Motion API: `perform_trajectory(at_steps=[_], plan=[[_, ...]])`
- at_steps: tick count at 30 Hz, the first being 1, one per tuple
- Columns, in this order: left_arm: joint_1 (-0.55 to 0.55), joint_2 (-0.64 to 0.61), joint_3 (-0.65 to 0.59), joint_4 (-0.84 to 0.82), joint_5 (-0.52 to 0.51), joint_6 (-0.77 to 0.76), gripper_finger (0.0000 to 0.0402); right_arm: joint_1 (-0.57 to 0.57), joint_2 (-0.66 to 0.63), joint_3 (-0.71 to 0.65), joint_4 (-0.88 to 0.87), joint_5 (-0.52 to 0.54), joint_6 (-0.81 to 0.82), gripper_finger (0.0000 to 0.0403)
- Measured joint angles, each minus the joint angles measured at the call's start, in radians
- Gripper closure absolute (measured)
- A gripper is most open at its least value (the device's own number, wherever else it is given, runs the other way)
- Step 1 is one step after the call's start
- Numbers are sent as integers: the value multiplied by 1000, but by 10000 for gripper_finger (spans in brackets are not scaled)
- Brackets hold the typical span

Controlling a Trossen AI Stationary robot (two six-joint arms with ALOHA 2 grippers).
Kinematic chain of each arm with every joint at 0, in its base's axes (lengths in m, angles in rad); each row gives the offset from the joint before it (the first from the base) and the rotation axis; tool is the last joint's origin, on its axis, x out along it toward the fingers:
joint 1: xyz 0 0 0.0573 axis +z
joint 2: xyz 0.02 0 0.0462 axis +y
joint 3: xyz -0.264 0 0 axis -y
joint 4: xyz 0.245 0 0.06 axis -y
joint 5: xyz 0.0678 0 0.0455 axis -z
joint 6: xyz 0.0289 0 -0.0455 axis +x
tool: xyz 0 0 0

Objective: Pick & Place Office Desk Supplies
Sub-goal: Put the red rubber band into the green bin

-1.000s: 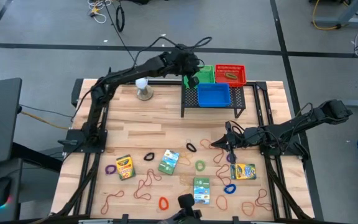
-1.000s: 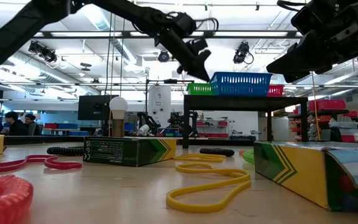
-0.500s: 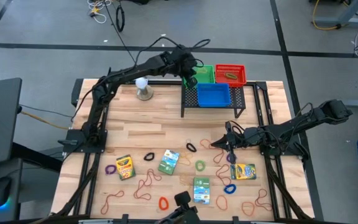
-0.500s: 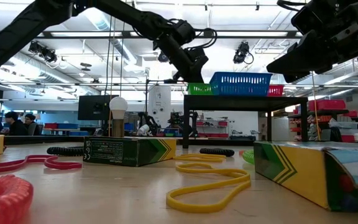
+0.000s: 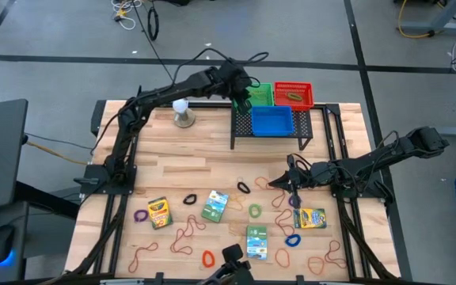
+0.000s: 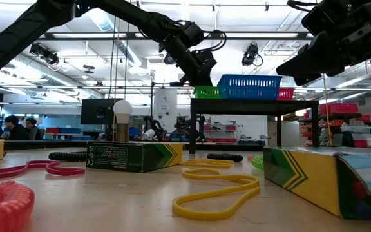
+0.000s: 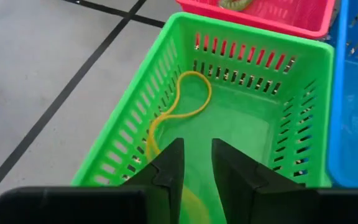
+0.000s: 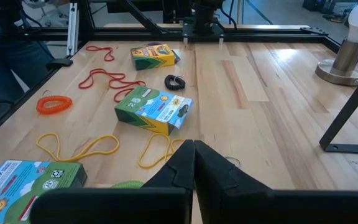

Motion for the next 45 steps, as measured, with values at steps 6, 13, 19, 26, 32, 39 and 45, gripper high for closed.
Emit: perform_trajectory(at_steps=[6,13,19,26,32,39,45], plan=[[-1,-23,0,-10,-1,34,292,0,0,0,0,0,0,391],[-15,-93,0,-52,23,99,292,0,0,0,0,0,-1,391],[-40,-164,0,-100,0,163,309,0,0,0,0,1,-7,391],[-53,-240,-88,-194,3,145,378,0,0,0,2,3,2,391],[-51,-407,-370,-40,0,117,392,0,0,0,2,3,3,391],[-45,-674,-772,232,-12,50,383,0,0,-1,0,5,3,391],[-87,-863,-1084,497,-27,-13,385,0,1,-11,-14,5,20,392]])
